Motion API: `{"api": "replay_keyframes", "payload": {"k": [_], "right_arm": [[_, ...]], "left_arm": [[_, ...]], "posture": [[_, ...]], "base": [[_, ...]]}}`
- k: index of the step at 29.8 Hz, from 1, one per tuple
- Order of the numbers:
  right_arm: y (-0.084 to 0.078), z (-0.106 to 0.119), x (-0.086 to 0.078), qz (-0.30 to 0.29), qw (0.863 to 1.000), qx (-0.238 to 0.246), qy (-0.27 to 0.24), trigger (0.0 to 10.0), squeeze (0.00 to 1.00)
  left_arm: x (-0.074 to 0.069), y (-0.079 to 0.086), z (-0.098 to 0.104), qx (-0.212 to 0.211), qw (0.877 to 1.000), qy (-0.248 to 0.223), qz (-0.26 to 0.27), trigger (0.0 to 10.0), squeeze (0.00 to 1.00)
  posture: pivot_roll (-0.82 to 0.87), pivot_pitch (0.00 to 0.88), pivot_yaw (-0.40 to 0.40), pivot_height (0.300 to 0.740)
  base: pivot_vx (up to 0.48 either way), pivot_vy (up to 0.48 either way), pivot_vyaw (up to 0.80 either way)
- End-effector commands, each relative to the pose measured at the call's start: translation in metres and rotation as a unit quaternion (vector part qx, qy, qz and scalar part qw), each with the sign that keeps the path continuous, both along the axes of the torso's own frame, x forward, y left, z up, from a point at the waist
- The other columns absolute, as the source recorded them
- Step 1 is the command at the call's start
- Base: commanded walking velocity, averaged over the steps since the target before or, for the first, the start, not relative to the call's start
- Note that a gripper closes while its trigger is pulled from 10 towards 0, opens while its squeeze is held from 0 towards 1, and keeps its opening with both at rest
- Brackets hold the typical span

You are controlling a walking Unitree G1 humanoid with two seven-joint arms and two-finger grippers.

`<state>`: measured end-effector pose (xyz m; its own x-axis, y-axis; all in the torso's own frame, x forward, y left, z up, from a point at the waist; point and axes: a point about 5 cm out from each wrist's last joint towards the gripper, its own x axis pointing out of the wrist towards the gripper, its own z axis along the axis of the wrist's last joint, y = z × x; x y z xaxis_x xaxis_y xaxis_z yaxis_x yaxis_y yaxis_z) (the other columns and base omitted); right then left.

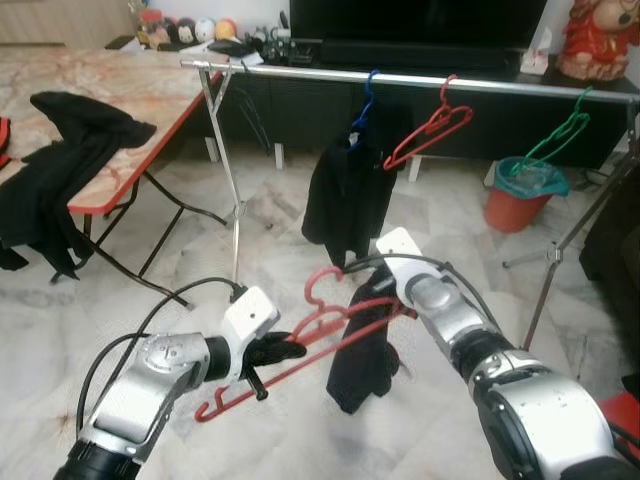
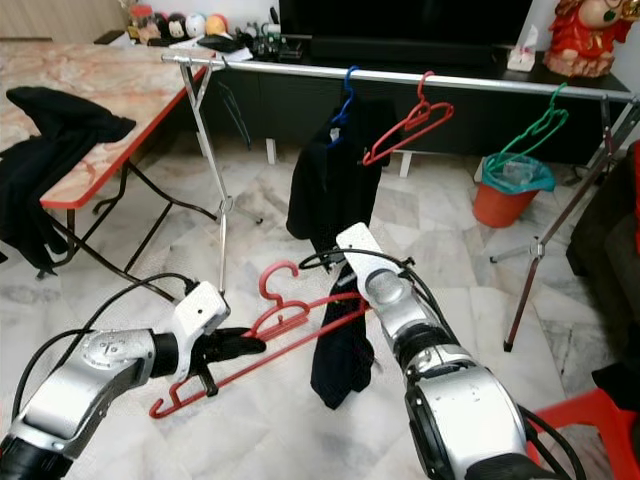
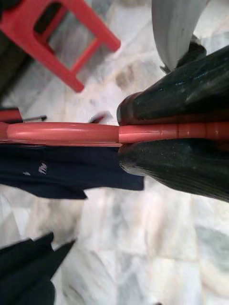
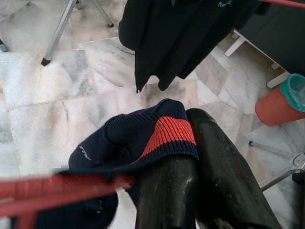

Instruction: Hang hanger

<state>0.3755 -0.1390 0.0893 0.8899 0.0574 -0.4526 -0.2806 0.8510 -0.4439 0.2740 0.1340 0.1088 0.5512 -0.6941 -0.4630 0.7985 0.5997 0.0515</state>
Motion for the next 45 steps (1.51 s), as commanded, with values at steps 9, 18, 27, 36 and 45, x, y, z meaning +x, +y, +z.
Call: {"api": "replay_keyframes", "payload": {"k": [9,18,27,36,45], "right_arm": [[0.002,0.011,0.006,0.012,1.0,0.006,-0.016,10.0,0.0],[0.01,0.014,0.006,0.044,0.999,0.017,-0.011,10.0,0.0],[0.013,0.017,0.007,0.053,0.998,0.022,-0.01,10.0,0.0],[0.014,0.014,0.005,0.054,0.998,0.025,-0.005,10.0,0.0],[0.015,0.013,0.004,0.057,0.998,0.029,-0.002,10.0,0.0]], "left_arm": [[0.01,0.006,-0.002,0.012,0.999,-0.024,0.043,10.0,0.0],[0.011,0.002,-0.002,-0.01,0.999,-0.025,0.04,10.0,0.0],[0.01,0.0,-0.004,-0.018,0.999,-0.019,0.031,10.0,0.0],[0.014,0.001,-0.006,-0.01,0.998,-0.023,0.053,10.0,0.0],[0.024,0.004,-0.006,-0.001,0.994,-0.045,0.099,10.0,0.0]], "posture": [[0.08,0.0,-0.016,0.74],[0.07,0.0,-0.015,0.74],[0.07,0.0,-0.015,0.74],[0.07,0.0,-0.012,0.74],[0.06,0.0,-0.005,0.74]], "base": [[0.0,0.0,0.0],[0.0,0.0,0.0],[0.0,0.0,0.0],[0.0,0.0,0.0],[0.0,0.0,0.0]]}}
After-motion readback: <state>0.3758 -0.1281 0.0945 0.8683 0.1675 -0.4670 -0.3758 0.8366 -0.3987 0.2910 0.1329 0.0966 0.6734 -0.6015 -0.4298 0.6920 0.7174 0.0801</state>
